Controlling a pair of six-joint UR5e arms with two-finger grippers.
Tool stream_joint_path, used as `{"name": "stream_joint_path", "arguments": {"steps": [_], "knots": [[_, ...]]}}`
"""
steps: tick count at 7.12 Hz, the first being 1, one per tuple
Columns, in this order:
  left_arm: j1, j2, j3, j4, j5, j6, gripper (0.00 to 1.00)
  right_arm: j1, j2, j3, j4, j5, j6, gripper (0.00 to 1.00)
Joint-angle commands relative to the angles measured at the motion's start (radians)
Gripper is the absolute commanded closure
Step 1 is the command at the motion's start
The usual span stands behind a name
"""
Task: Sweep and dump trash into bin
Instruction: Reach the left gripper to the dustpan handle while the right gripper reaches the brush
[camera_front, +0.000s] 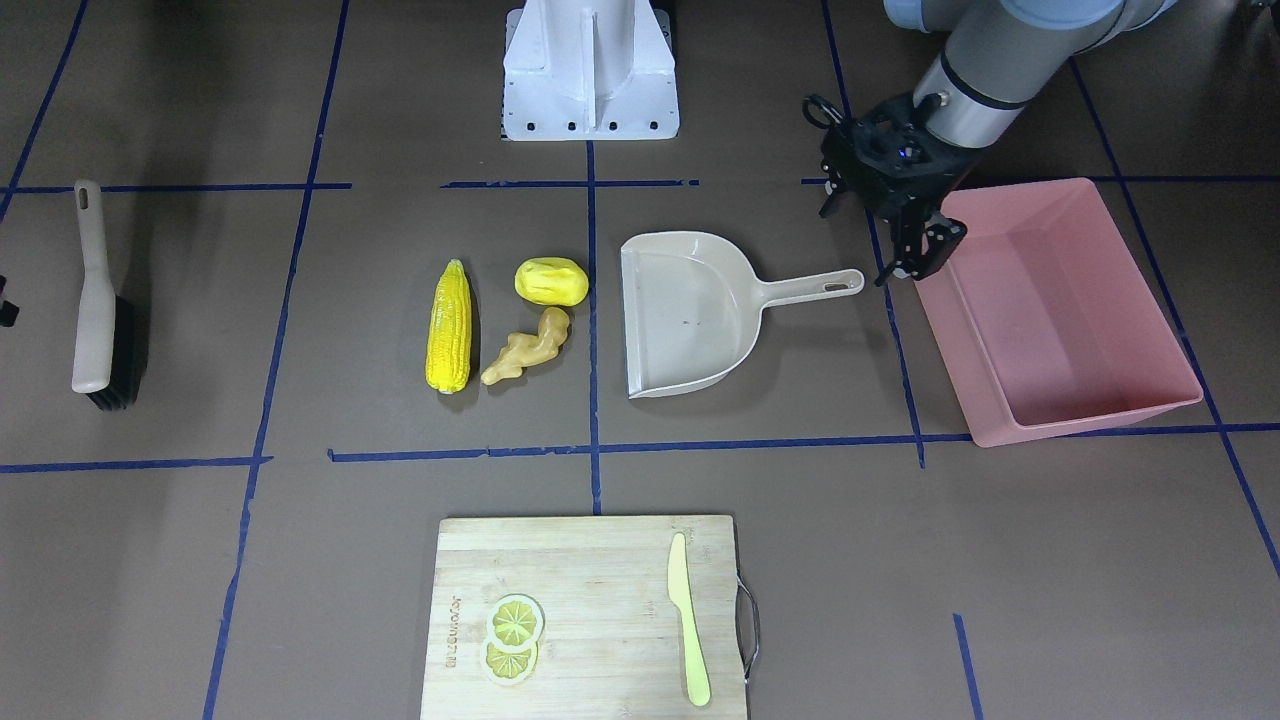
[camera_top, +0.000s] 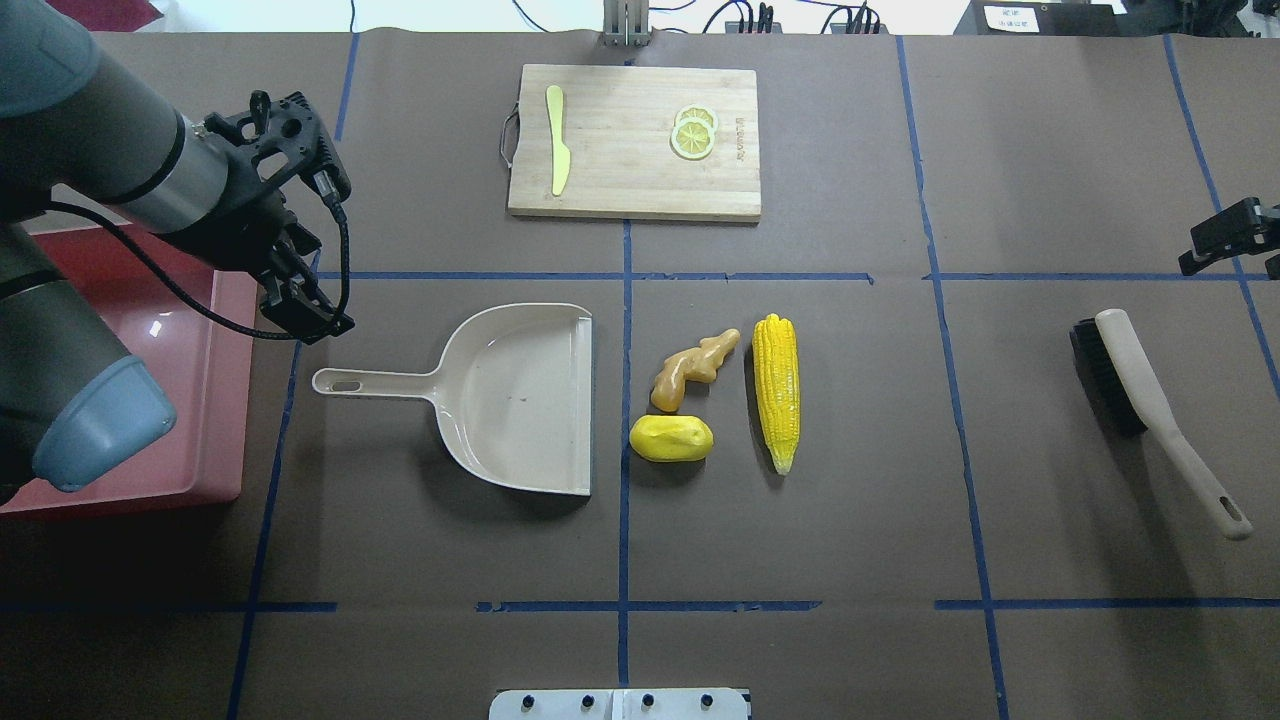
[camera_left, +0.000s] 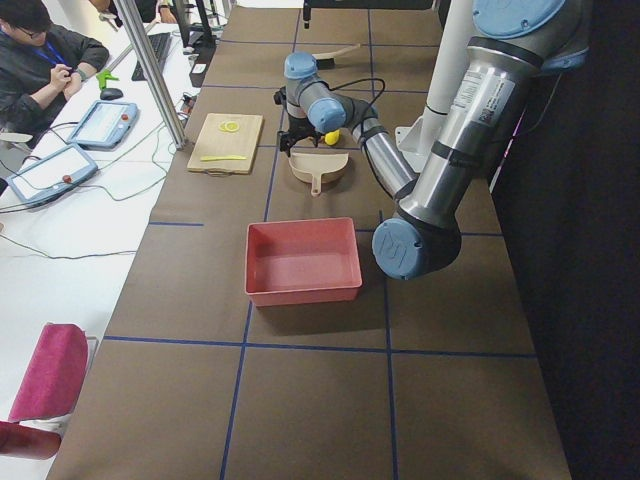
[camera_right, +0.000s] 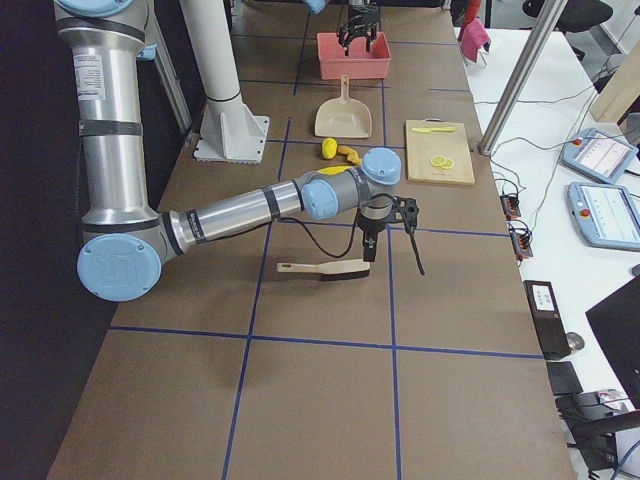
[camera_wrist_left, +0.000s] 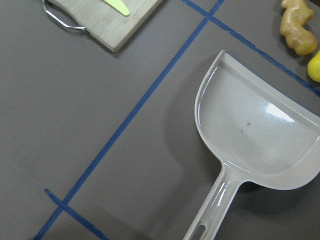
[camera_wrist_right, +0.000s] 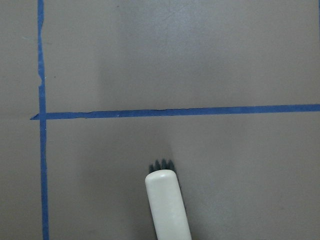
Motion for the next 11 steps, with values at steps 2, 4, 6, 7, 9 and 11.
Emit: {"name": "stream_joint_path", "arguments": {"steps": [2,4,6,7,9,11], "knots": [[0.042,-0.016,0.006,-0.008,0.000,0.082,0.00,-0.083,-0.194,0.083,0.189,-0.010,0.114,0.01],[0.057,-0.016,0.009,-0.012,0.001,0.085,0.00,-0.185,-0.294,0.070,0.354,-0.068,0.198,0.01],[0.078,-0.016,0.011,-0.012,0.003,0.085,0.00,-0.251,-0.295,0.016,0.359,-0.085,0.215,0.01],[0.082,-0.015,0.012,-0.013,0.003,0.085,0.00,-0.293,-0.289,-0.005,0.357,-0.112,0.217,0.01],[0.086,-0.015,0.014,-0.013,0.003,0.085,0.00,-0.326,-0.287,-0.016,0.357,-0.114,0.222,0.03],[0.086,-0.015,0.014,-0.013,0.003,0.085,0.00,-0.339,-0.284,-0.016,0.357,-0.114,0.219,0.22]]}}
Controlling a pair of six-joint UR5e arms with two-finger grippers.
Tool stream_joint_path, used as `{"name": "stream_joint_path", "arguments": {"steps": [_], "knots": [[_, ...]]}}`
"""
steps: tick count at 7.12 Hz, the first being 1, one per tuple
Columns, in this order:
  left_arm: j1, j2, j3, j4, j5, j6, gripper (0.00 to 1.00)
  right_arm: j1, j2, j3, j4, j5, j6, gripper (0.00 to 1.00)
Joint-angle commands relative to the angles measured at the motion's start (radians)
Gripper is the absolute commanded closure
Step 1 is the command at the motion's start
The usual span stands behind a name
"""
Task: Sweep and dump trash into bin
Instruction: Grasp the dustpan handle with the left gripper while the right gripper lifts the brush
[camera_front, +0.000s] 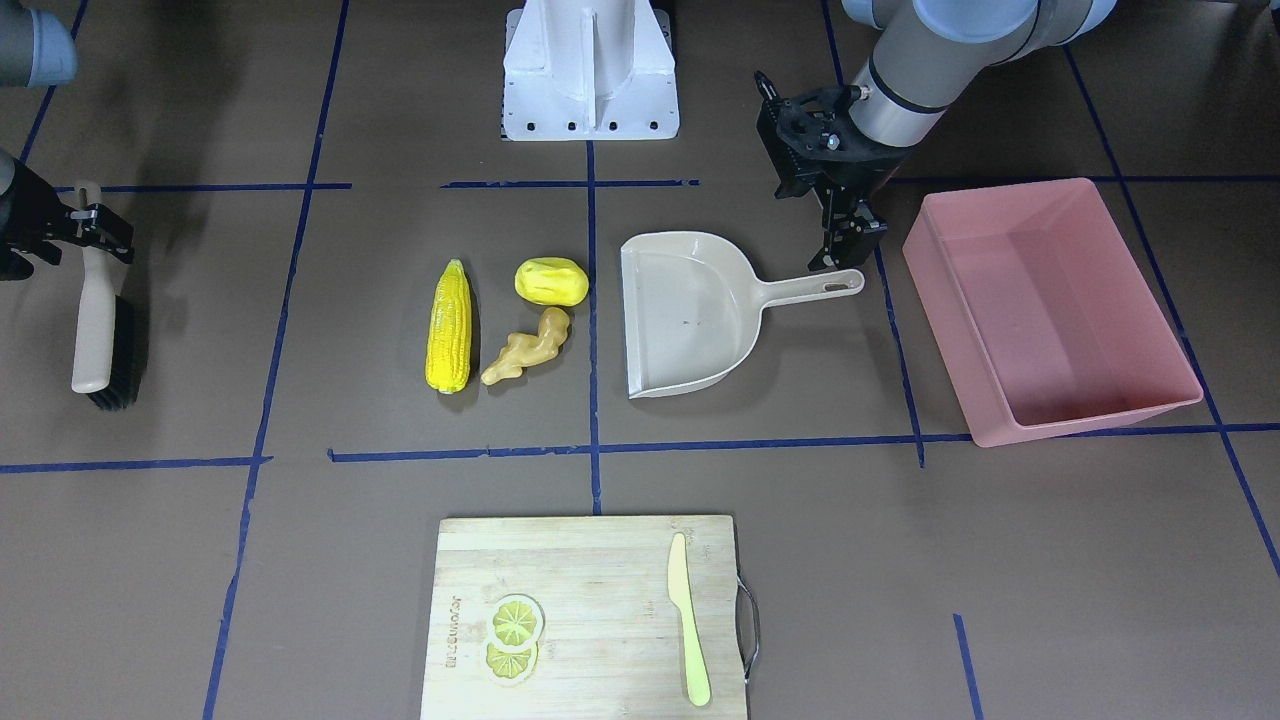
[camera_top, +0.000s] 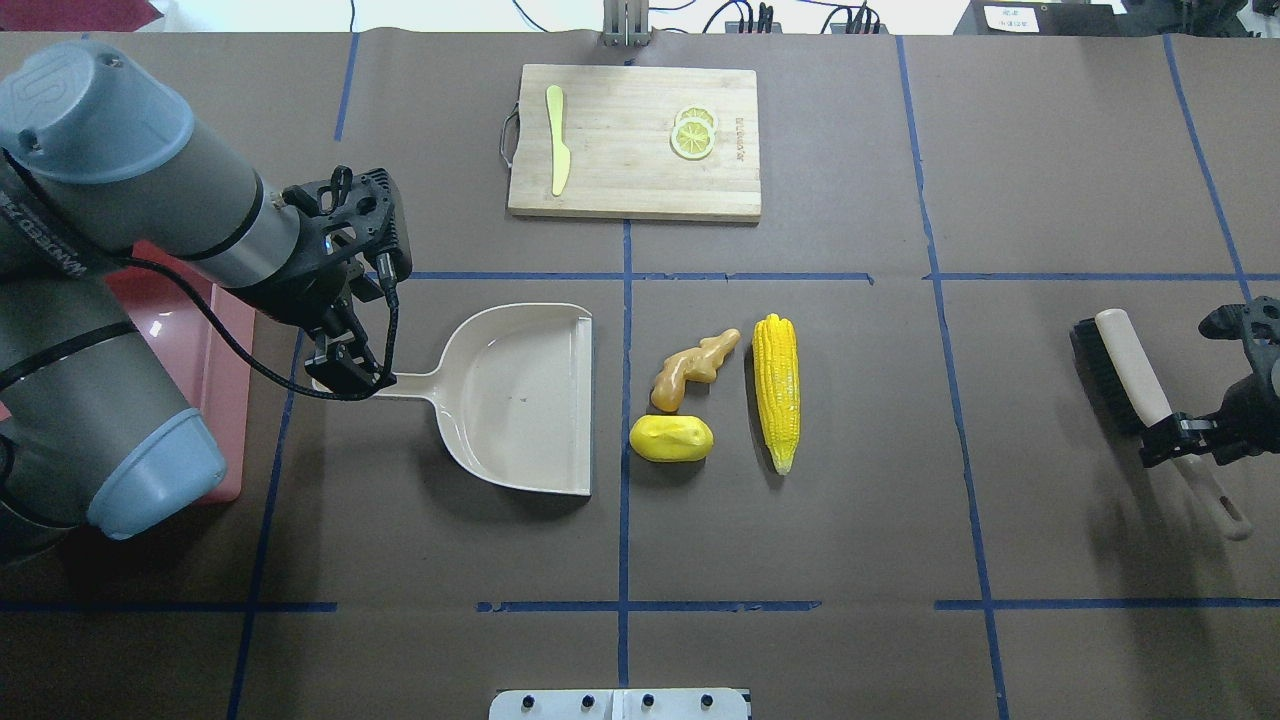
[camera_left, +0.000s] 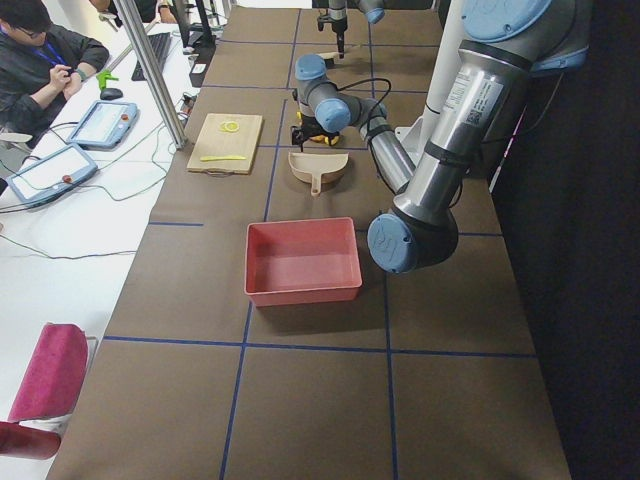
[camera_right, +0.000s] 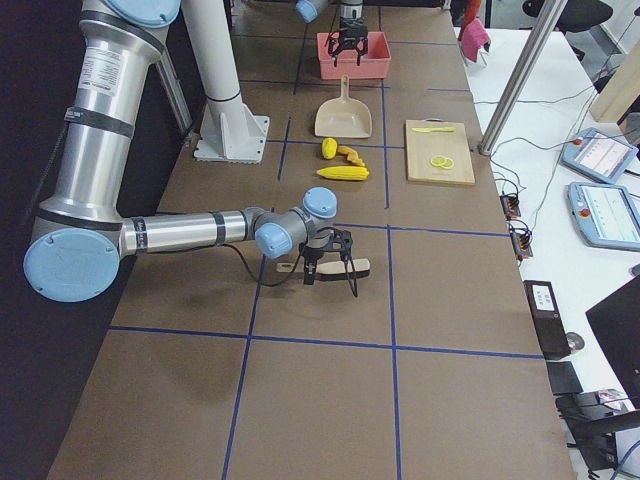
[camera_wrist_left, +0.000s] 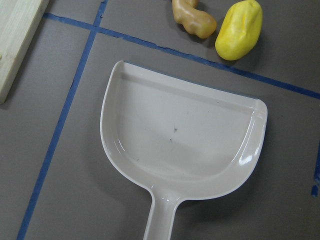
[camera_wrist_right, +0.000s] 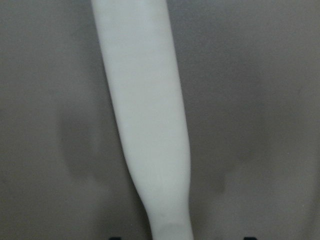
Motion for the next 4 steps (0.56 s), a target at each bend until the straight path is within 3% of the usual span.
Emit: {"name": "stream_joint_path", "arguments": {"steps": [1,2,3,4], "knots": [[0.001,0.000,0.000,0.000,-0.001,0.000,0.00,-0.013,0.001,-0.001,0.000,0.003,-0.002,0.32],[0.001,0.000,0.002,0.000,-0.001,0.002,0.00,-0.013,0.001,0.000,0.000,0.006,-0.002,0.47],[0.001,-0.001,0.003,0.000,-0.001,0.002,0.00,-0.013,0.000,-0.001,-0.001,0.001,-0.010,0.54],[0.001,0.000,0.003,0.000,-0.001,0.002,0.00,-0.010,-0.002,0.000,0.000,0.001,-0.011,0.73]]}}
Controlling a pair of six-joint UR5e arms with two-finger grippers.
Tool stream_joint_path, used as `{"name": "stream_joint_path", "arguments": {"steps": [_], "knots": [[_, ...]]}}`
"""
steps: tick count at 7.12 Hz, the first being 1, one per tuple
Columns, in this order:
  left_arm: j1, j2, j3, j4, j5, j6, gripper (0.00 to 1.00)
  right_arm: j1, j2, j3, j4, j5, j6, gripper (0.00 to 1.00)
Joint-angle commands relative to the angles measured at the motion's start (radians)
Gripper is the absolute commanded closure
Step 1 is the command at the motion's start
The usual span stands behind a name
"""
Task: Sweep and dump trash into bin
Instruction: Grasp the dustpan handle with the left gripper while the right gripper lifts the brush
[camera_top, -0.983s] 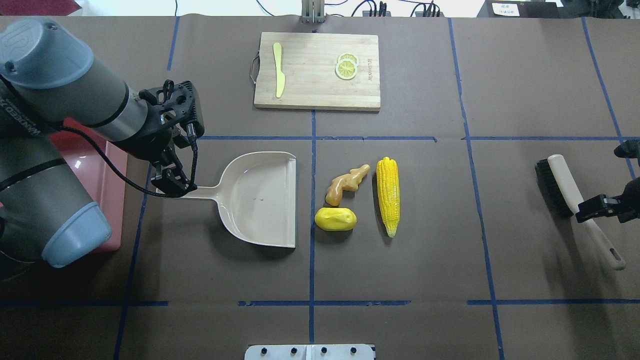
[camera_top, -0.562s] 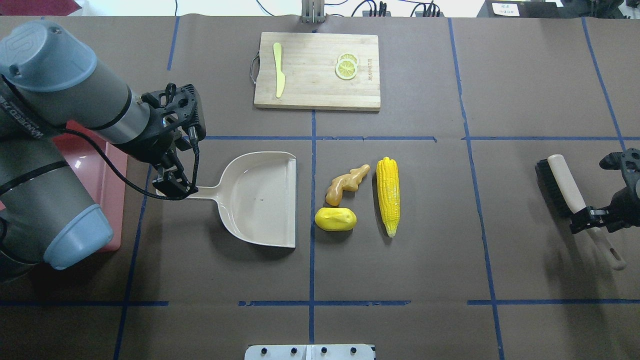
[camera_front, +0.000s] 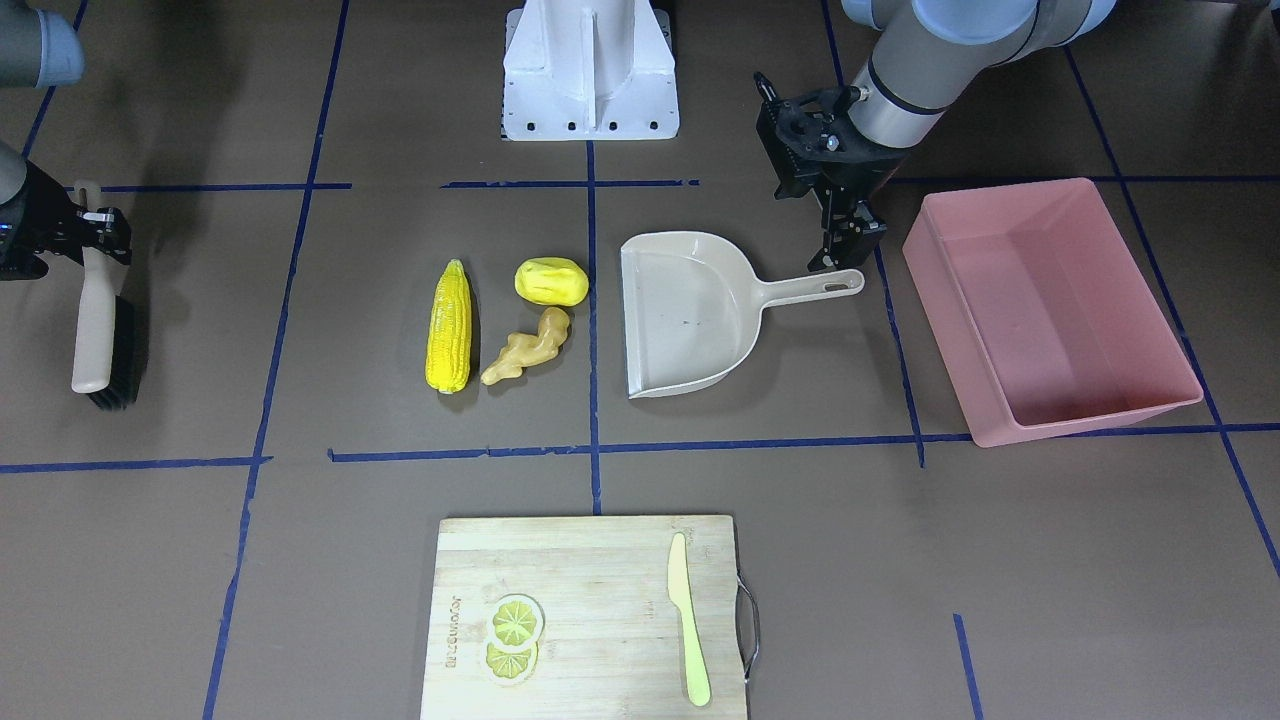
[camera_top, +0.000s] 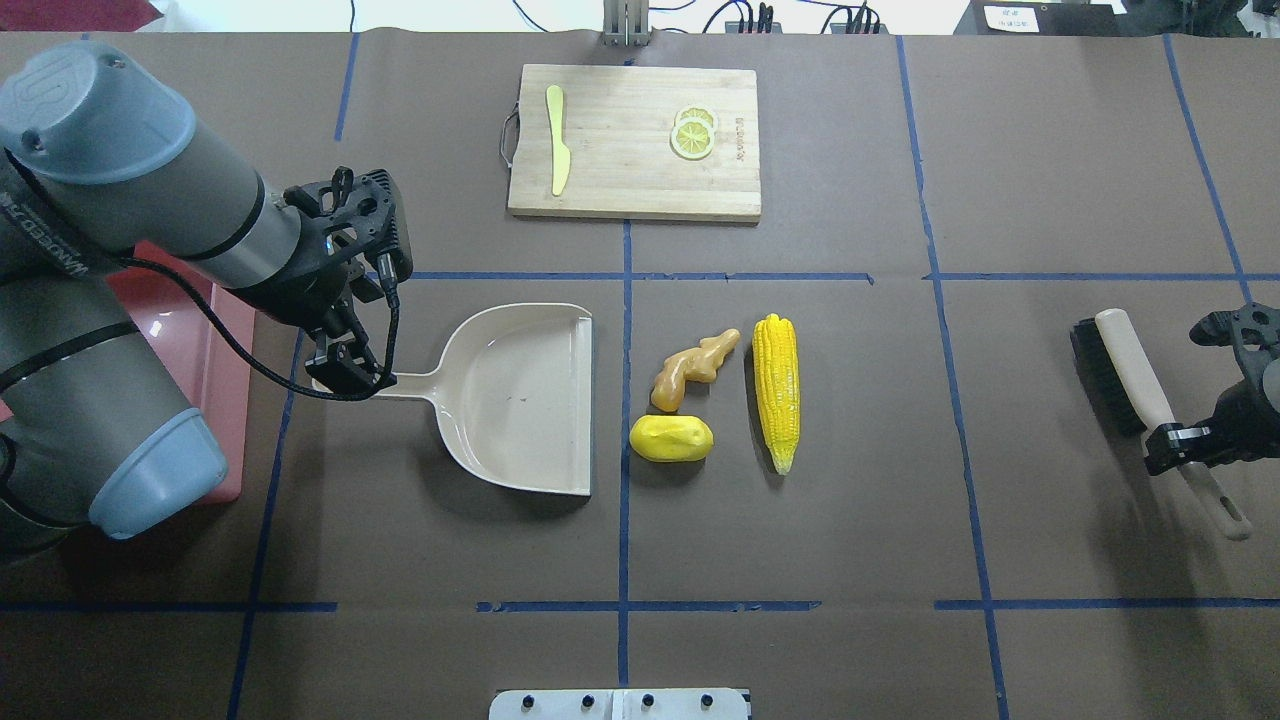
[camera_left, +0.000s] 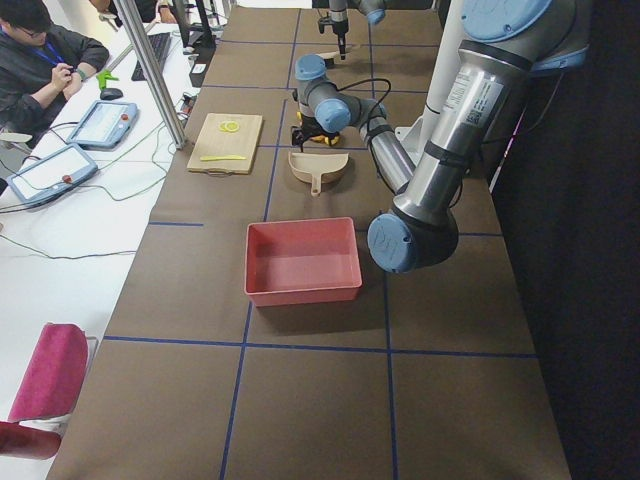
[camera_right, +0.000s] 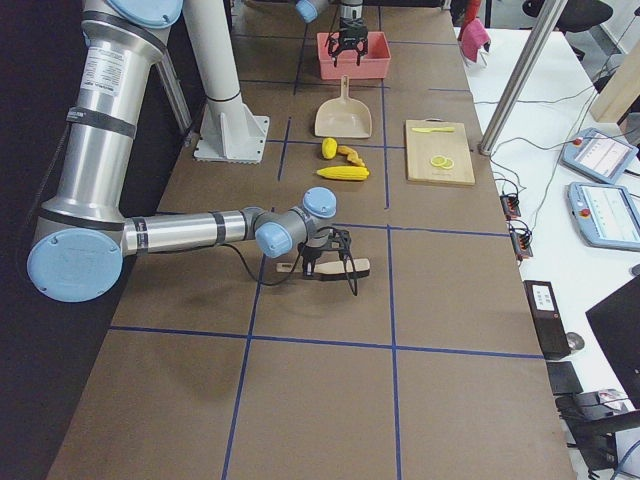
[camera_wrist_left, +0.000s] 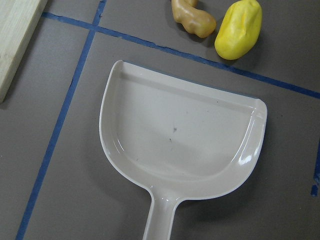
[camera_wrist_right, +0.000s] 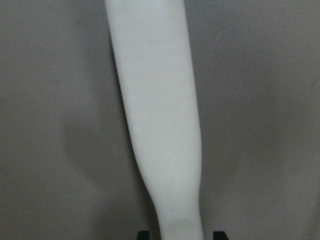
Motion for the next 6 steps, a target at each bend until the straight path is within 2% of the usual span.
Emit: {"name": "stream_joint_path", "arguments": {"steps": [1,3,6], "knots": [[0.000,-0.001,0.001,0.000,0.000,0.000,0.00,0.003,-0.006,0.004,-0.001,-0.001,-0.004,0.98],[0.003,-0.001,0.002,0.000,0.000,-0.001,0.00,0.014,-0.005,0.018,-0.002,0.008,0.006,1.00],[0.041,0.010,-0.004,0.002,0.023,-0.001,0.00,0.026,0.008,0.090,-0.031,0.016,0.025,1.00]]}}
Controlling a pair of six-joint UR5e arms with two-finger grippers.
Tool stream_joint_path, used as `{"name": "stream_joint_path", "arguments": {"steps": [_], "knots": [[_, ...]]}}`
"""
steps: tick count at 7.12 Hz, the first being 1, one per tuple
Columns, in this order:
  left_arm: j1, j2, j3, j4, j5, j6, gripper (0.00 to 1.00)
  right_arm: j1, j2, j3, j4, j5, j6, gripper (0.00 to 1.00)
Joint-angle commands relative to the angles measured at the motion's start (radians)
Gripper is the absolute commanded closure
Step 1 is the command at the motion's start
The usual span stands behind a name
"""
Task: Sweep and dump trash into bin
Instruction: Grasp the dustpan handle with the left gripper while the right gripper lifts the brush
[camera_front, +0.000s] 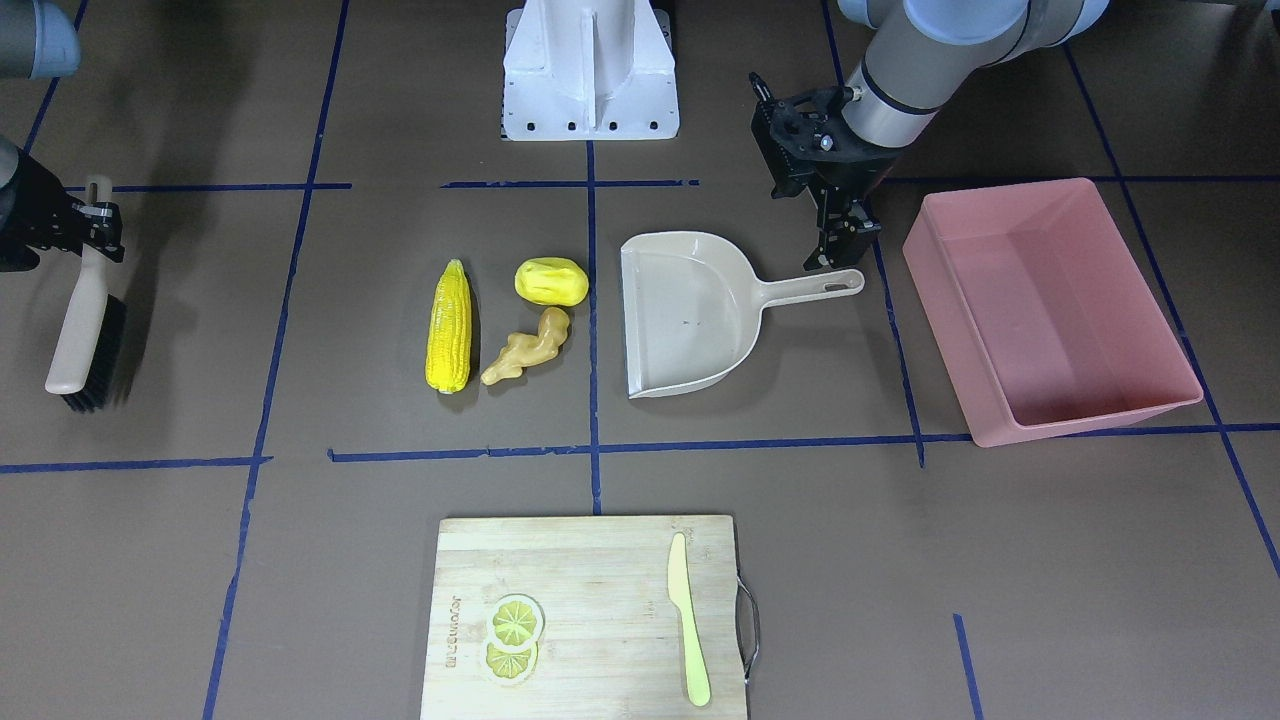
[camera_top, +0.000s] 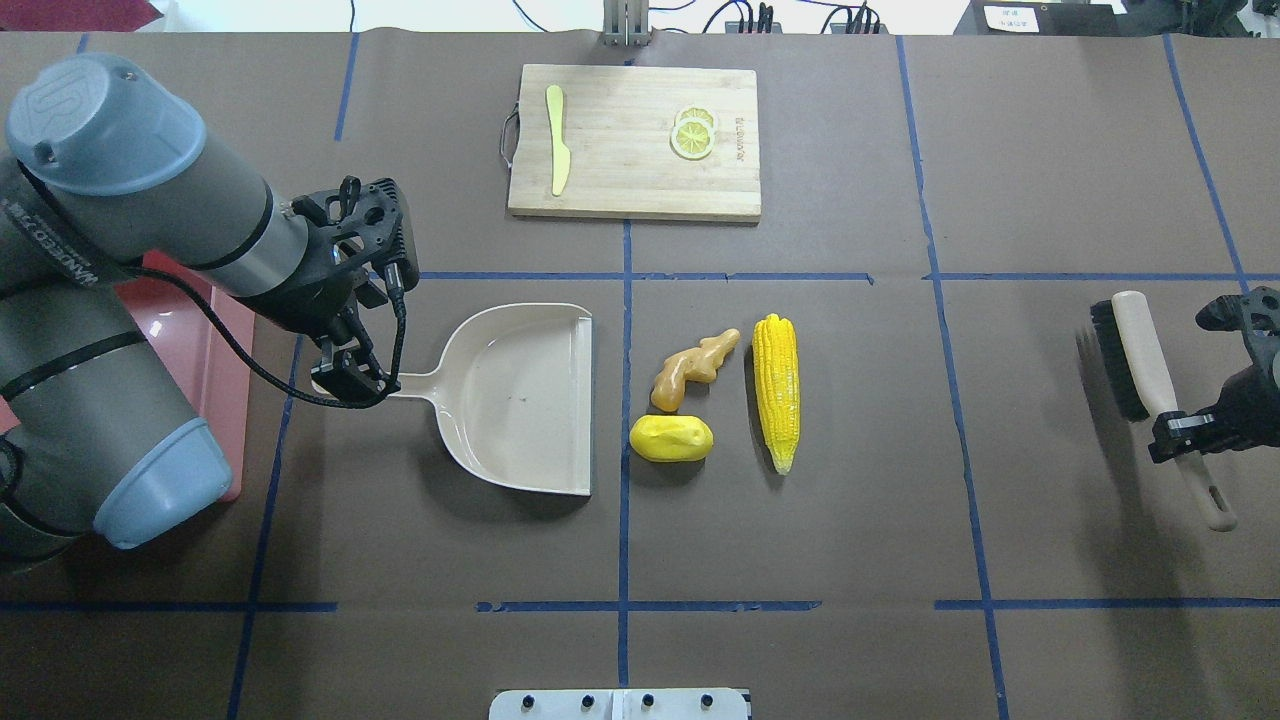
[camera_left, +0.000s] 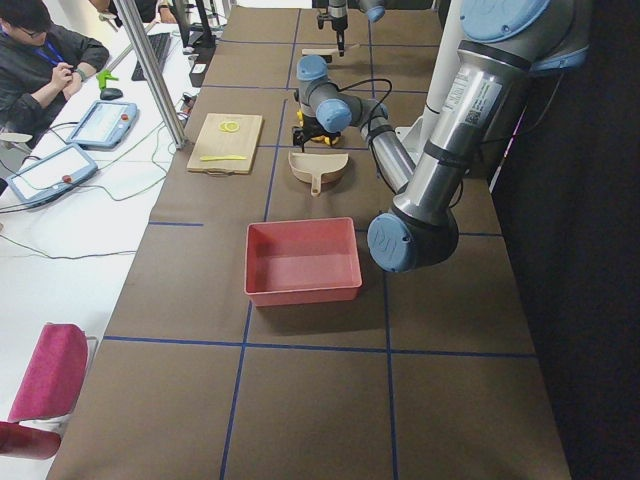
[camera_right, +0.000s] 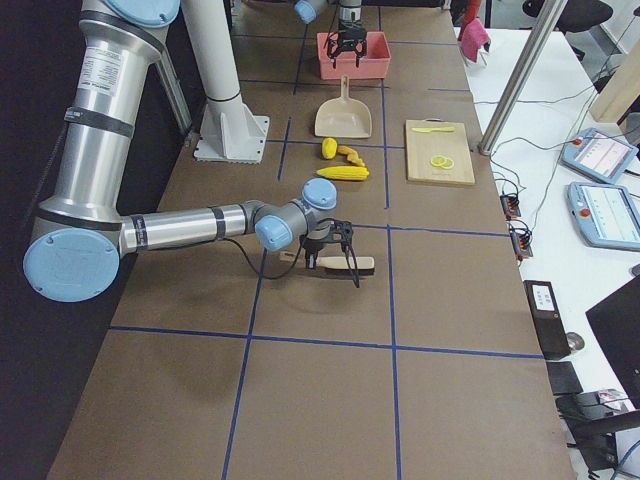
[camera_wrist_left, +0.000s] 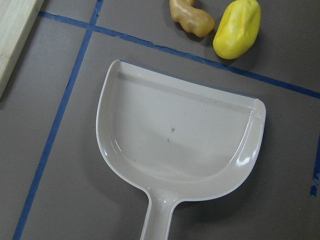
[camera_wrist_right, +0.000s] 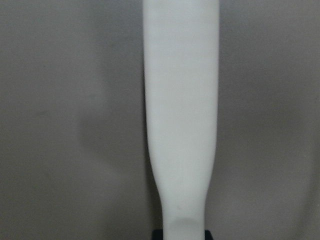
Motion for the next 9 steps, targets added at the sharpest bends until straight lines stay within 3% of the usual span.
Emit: {"name": "stream_joint_path", "arguments": {"steps": [1,5,9], "knots": [[0.066,0.009,0.009,0.003,0.007,0.001,0.00,0.001,0.045,0.070,-0.098,0.006,0.027,1.00],[0.053,0.007,0.116,0.003,0.019,0.206,0.00,-0.007,0.217,0.097,-0.243,0.035,0.054,1.00],[0.042,-0.008,0.198,-0.002,0.014,0.256,0.01,-0.074,0.298,0.097,-0.245,0.035,0.162,1.00]]}}
